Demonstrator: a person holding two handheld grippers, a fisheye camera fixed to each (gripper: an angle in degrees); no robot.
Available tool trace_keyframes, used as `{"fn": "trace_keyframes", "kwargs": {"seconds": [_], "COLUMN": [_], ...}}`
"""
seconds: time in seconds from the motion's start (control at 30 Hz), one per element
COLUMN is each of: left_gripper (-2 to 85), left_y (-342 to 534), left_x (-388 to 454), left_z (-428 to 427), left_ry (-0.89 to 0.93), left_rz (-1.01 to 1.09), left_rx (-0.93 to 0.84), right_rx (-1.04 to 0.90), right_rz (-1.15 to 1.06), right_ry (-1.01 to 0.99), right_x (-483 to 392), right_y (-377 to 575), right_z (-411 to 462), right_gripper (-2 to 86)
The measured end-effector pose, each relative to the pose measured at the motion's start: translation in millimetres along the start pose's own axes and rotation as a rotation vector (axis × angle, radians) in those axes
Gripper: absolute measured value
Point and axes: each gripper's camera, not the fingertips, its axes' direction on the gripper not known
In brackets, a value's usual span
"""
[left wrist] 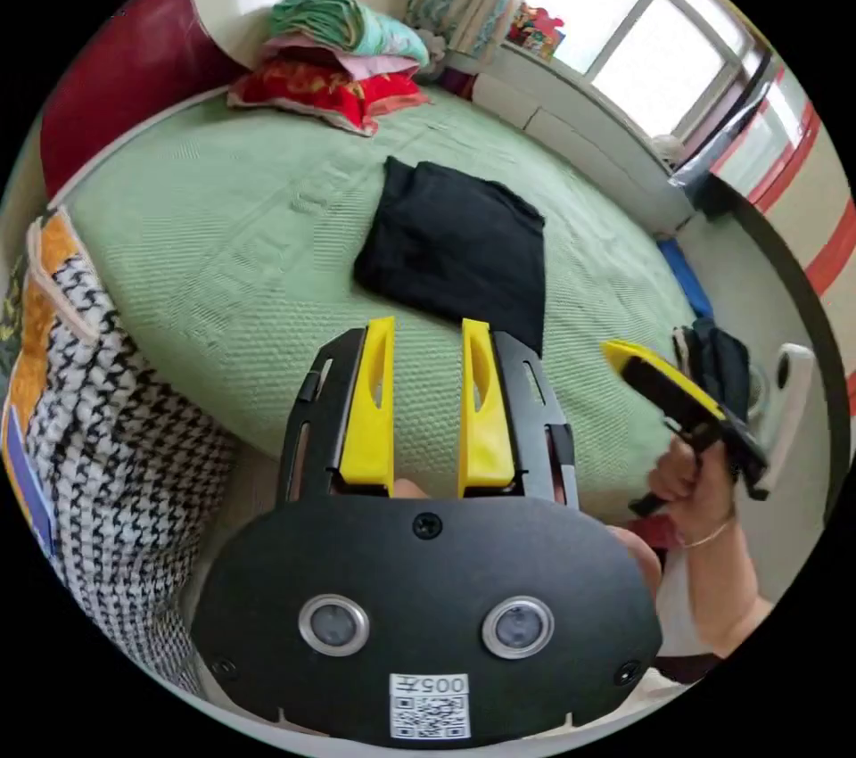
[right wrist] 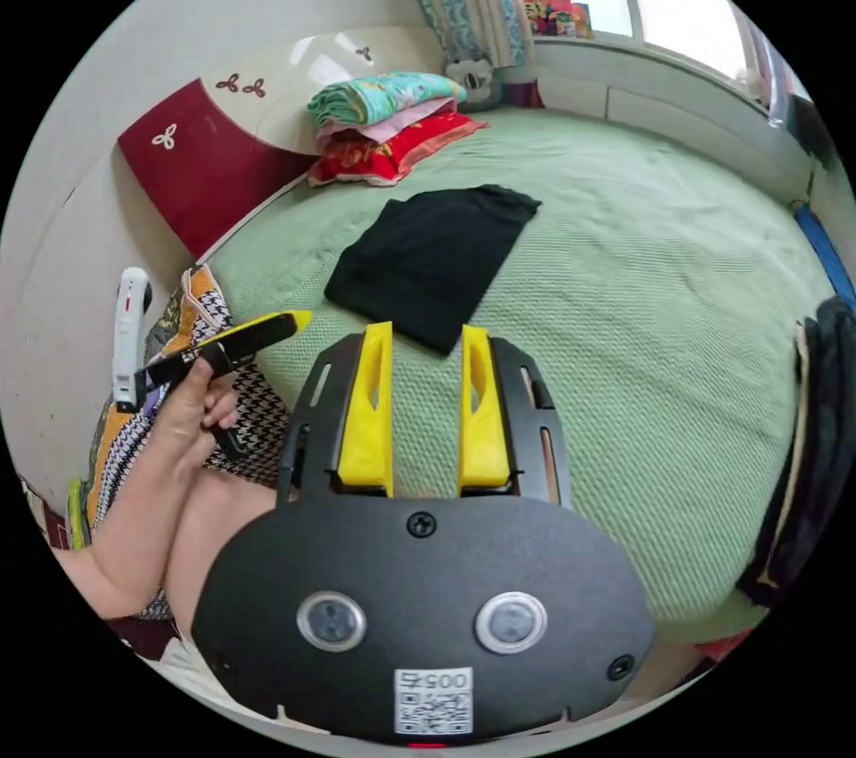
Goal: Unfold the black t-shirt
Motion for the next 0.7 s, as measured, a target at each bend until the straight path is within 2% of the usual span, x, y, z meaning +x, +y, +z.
{"fn": "trace_keyframes", "kwargs": {"seconds": [0.1, 0.37, 0.43, 0.7], "left_gripper": [11.5, 12.0, 12.3, 13.6], "left_y": [-15, -35, -37, -50], "left_x": [-12, -59, -67, -91], "left_z": [1, 14, 17, 38], "left_ry": [-0.122, -0.076, -0.063, -0.052], "left_rz": [0.066, 0.038, 0.041, 0.049], "left_rx": [0.030, 0.021, 0.027, 0.064], "right_rx": [0.021, -0.050, 0.004, -0.095], "right_rz": [-0.020, -0.036, -0.005, -0.057], "right_ry": [0.022, 0.085, 0.059, 0.158], "right_x": [-18, -23, -20, -43], "right_y": [-34, -72, -73, -110], "right_z": [44, 148, 153, 197], "right_gripper": [9.8, 8.7, 8.0, 7.4]}}
